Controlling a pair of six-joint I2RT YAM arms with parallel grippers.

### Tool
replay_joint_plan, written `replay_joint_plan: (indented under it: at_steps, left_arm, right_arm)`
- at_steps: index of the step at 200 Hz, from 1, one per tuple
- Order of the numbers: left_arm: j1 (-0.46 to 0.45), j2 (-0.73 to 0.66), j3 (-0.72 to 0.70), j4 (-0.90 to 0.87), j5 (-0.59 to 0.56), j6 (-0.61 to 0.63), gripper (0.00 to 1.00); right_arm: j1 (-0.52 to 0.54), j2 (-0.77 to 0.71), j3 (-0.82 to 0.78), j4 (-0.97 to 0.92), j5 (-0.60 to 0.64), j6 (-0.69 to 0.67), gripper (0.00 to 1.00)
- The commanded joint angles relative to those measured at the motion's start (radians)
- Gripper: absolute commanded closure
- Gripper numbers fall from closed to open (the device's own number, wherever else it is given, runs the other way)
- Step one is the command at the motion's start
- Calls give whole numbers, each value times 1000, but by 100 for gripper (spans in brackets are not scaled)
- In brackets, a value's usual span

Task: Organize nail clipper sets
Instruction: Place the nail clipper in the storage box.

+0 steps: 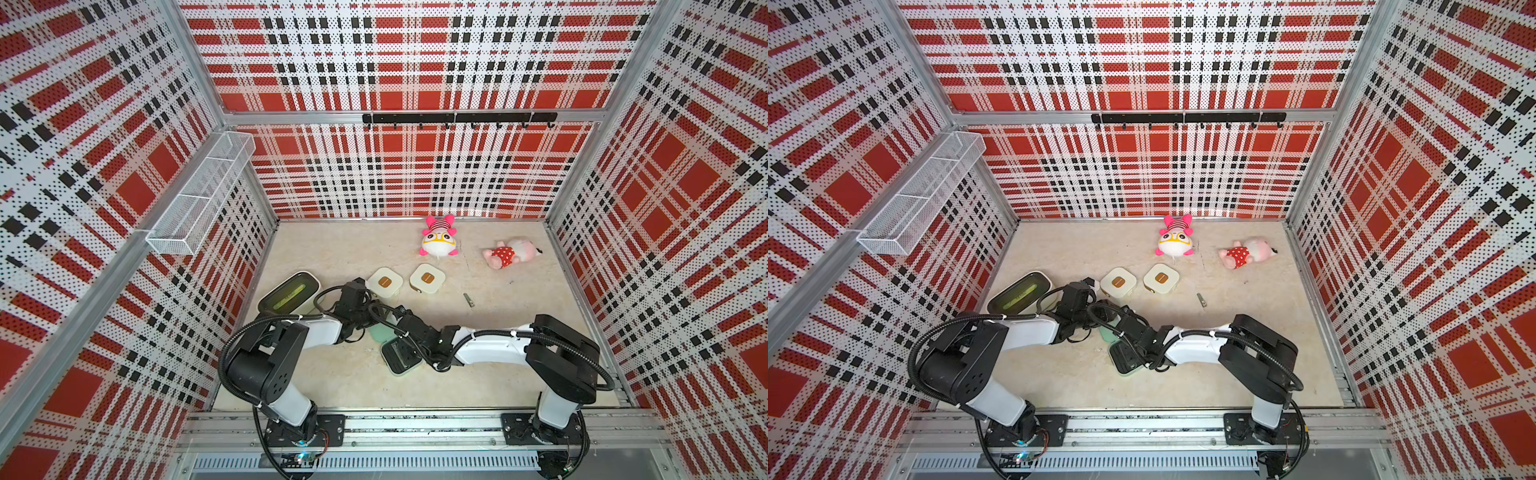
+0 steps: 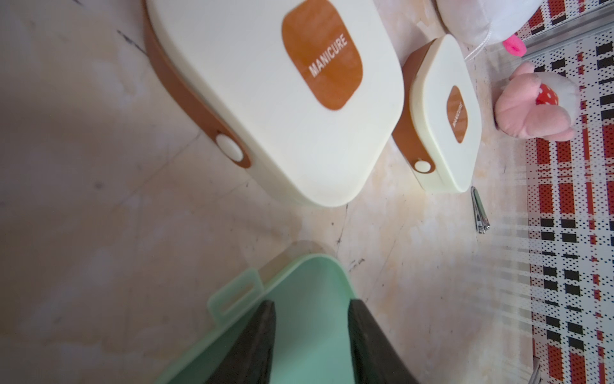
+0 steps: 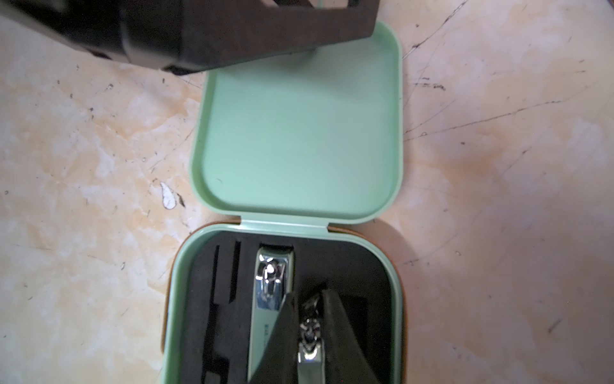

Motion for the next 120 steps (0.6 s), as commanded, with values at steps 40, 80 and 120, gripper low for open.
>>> replay_joint_plan:
  at_steps: [40, 80, 120]
  left_arm:
    - [8, 30, -19, -61, -4, 12, 58]
    - [7, 34, -16, -60, 0, 12, 58]
    - [6, 38, -10, -60, 4, 13, 58]
  right_arm:
    - [12, -11, -19, -24, 20, 2, 90]
    - [11, -15, -14, -26, 21, 2, 85]
    - [13, -26, -9, -31, 22, 2, 80]
